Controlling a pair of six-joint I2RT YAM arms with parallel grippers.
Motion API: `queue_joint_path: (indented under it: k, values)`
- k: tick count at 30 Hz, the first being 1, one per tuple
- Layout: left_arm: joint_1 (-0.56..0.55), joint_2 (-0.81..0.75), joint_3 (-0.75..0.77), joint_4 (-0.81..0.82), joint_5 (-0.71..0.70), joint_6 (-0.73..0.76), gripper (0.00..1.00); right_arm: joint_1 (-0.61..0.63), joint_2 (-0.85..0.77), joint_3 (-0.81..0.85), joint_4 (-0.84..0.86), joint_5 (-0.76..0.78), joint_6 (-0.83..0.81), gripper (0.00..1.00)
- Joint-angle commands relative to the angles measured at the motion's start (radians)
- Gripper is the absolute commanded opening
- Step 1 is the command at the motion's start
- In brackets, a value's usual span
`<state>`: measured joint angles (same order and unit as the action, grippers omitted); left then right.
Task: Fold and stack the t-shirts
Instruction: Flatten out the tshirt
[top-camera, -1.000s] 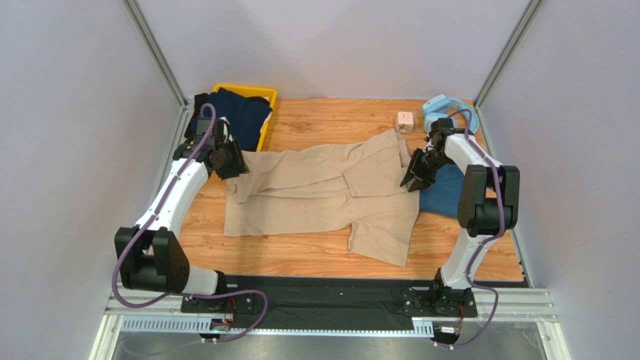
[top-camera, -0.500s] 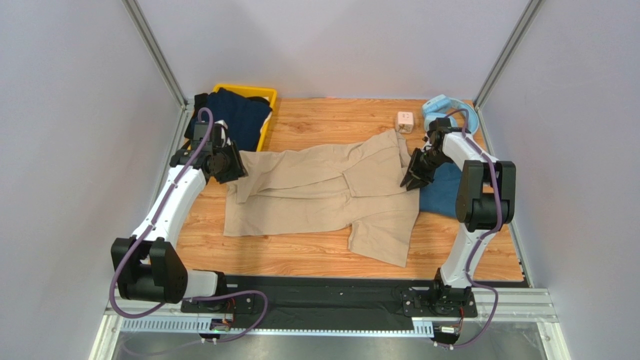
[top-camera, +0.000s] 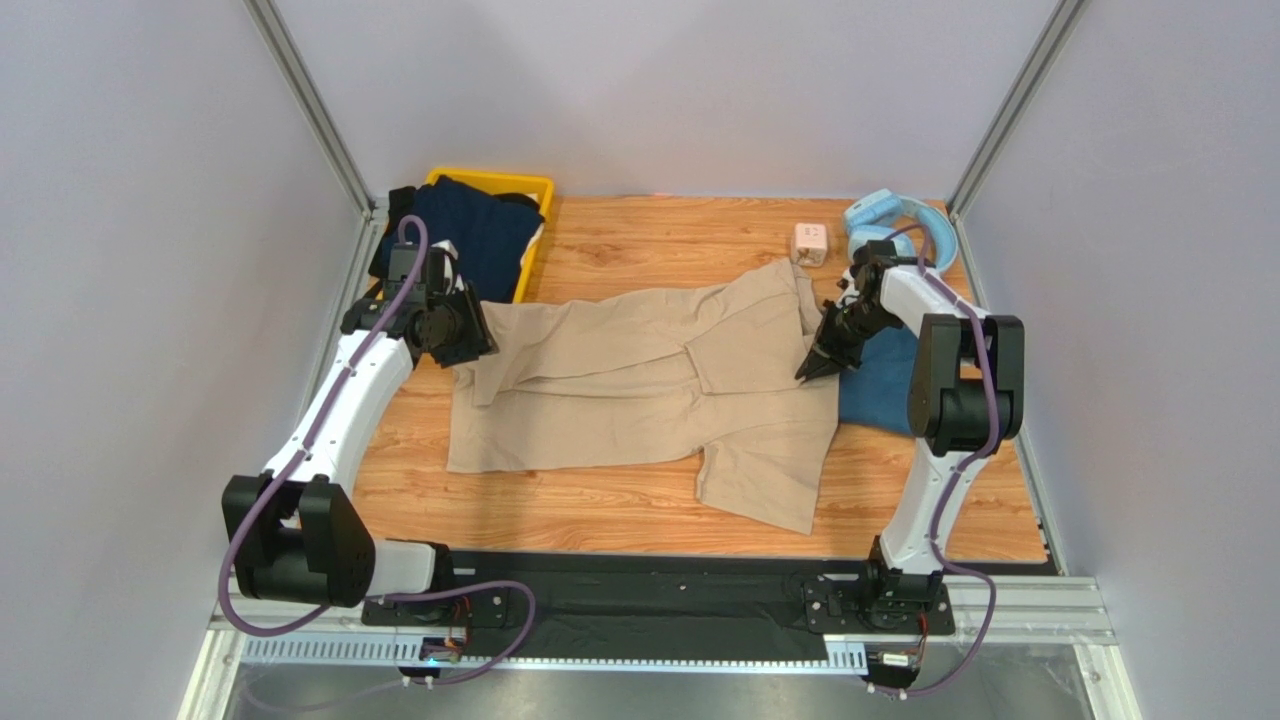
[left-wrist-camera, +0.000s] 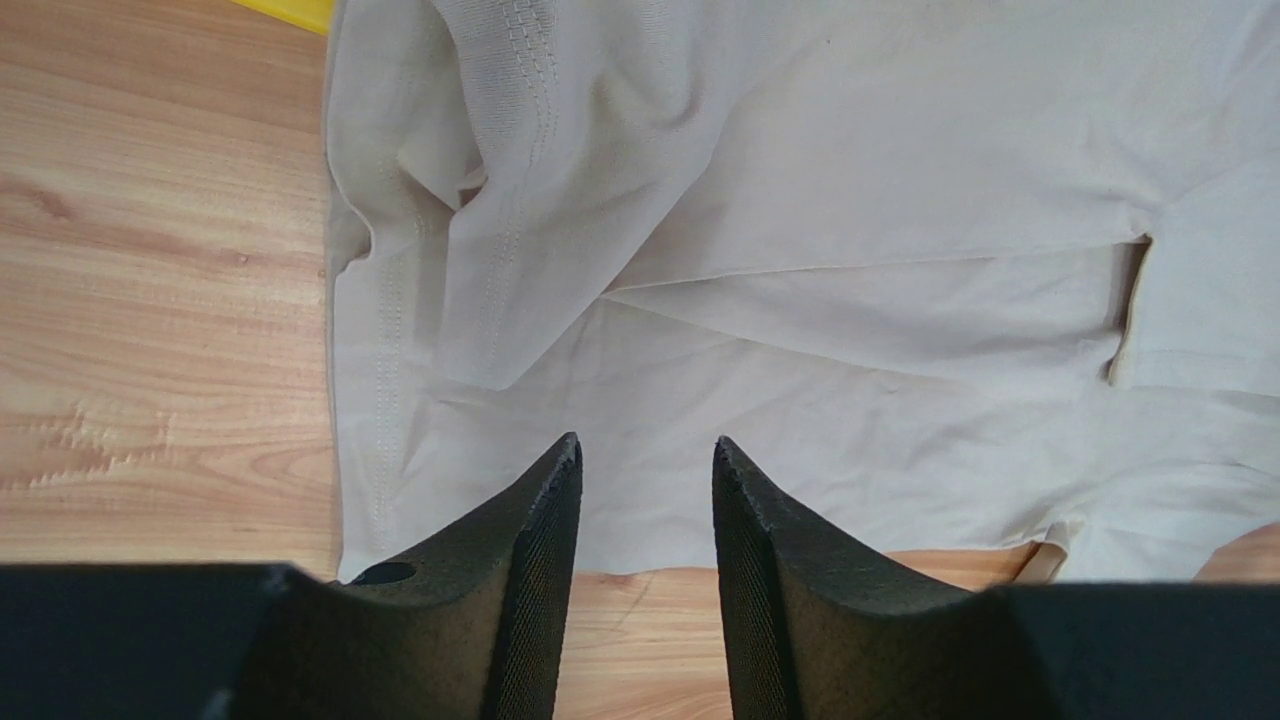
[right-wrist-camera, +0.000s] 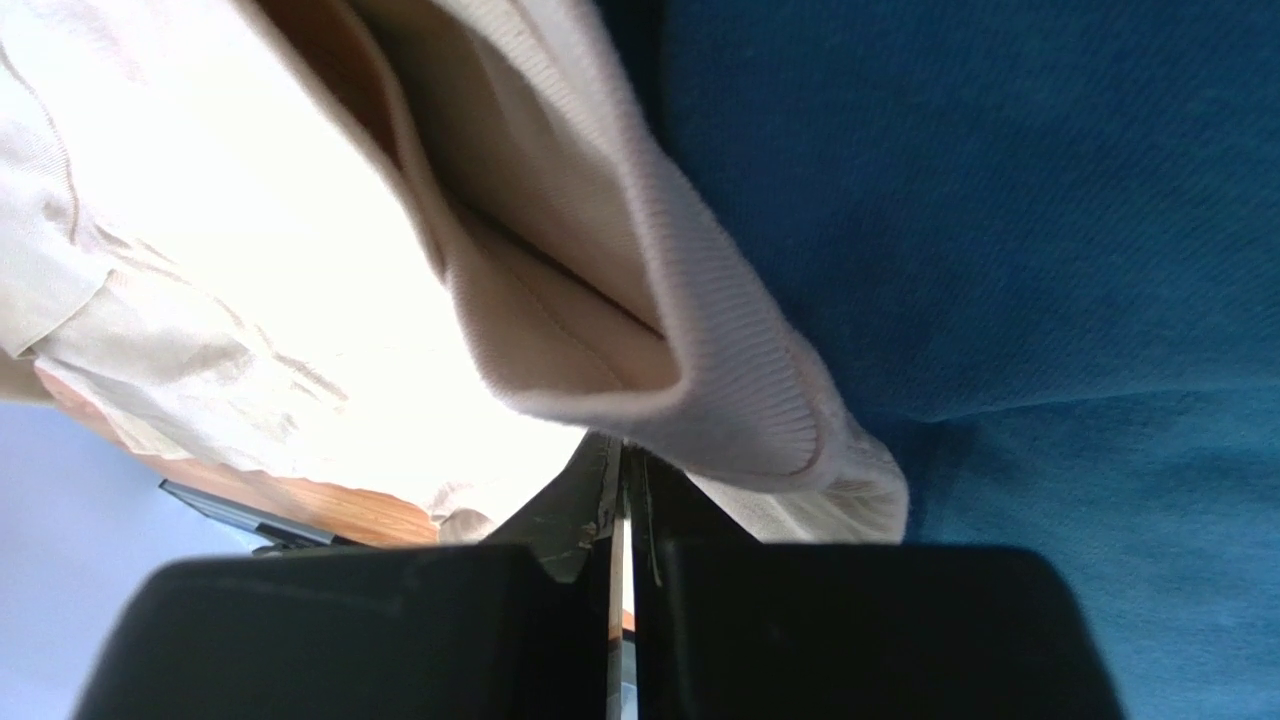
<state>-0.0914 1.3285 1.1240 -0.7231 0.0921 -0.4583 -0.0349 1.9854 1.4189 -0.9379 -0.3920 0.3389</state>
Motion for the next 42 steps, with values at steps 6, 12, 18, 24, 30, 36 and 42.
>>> queue_joint_path:
  k: [6,12,18,24,30,36,42]
  values:
    - [-0.005,0.046,-0.024,0.001,-0.029,0.018,0.49,0.015,-0.134,0.066,0.013,-0.122,0.046,0.00]
    - [-0.004,0.138,-0.018,0.017,-0.091,0.064,0.55,0.015,-0.137,0.123,-0.004,-0.169,0.060,0.00]
    - [0.031,0.219,0.007,0.050,-0.098,0.101,0.58,0.016,-0.140,0.140,-0.012,-0.185,0.058,0.00]
    - [0.042,0.258,-0.009,0.056,-0.069,0.102,0.58,0.015,-0.137,0.132,-0.015,-0.188,0.060,0.00]
    - [0.042,0.261,-0.066,0.089,-0.061,0.101,0.58,0.016,-0.129,0.143,-0.013,-0.199,0.064,0.00]
    - [0.042,0.294,-0.076,0.102,-0.048,0.099,0.58,0.016,-0.111,0.178,-0.028,-0.214,0.069,0.00]
    - [0.042,0.324,-0.082,0.122,-0.034,0.095,0.57,0.015,-0.100,0.204,-0.044,-0.214,0.063,0.00]
